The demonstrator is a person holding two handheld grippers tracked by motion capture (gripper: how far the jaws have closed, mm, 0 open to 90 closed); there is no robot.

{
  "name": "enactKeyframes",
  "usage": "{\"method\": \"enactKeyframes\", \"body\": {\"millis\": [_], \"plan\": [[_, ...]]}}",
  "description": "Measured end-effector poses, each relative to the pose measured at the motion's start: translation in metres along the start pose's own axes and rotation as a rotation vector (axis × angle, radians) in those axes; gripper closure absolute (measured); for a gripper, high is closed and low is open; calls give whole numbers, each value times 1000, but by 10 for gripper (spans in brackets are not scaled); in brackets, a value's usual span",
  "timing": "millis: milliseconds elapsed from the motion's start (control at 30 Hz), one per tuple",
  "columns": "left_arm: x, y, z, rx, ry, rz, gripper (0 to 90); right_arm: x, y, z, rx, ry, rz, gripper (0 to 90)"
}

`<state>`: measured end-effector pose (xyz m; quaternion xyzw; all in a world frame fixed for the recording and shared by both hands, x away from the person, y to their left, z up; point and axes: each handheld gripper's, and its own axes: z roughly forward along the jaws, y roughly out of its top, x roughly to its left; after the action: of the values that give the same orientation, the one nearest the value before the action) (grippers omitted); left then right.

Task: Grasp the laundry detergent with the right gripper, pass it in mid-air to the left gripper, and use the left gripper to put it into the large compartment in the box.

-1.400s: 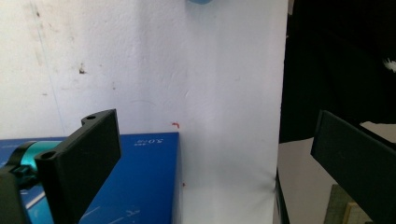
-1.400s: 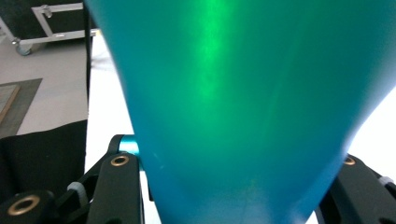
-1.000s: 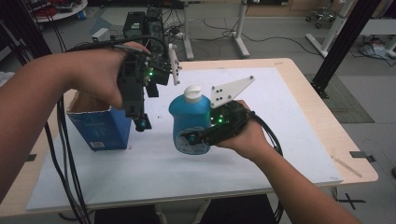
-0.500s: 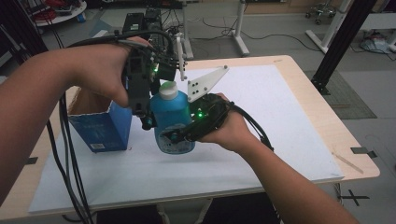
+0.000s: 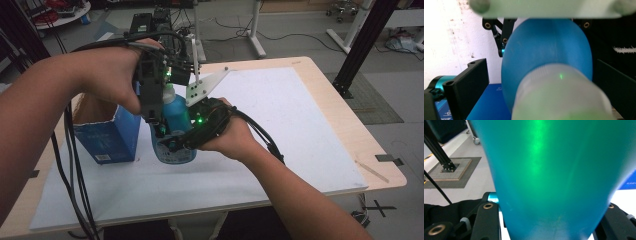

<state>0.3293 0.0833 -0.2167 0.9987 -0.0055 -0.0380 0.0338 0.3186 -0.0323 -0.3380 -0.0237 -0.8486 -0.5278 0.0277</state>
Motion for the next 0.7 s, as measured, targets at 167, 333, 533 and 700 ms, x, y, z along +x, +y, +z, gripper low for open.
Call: {"method": "enactKeyframes", "body": {"millis": [167,333,533,700], "plan": [[1,0,2,11,7,-19,17,-2,0,2,-4,3,7,471],[1,0,4,19,22,-33,17,-3,0,4,-2,6,9,471],[1,1,4,28,37,-34,46,-4,-1,4,-3,3,12,471],[2,0,5,29,46,-24,131,-4,-1,4,3,1,12,471]]}}
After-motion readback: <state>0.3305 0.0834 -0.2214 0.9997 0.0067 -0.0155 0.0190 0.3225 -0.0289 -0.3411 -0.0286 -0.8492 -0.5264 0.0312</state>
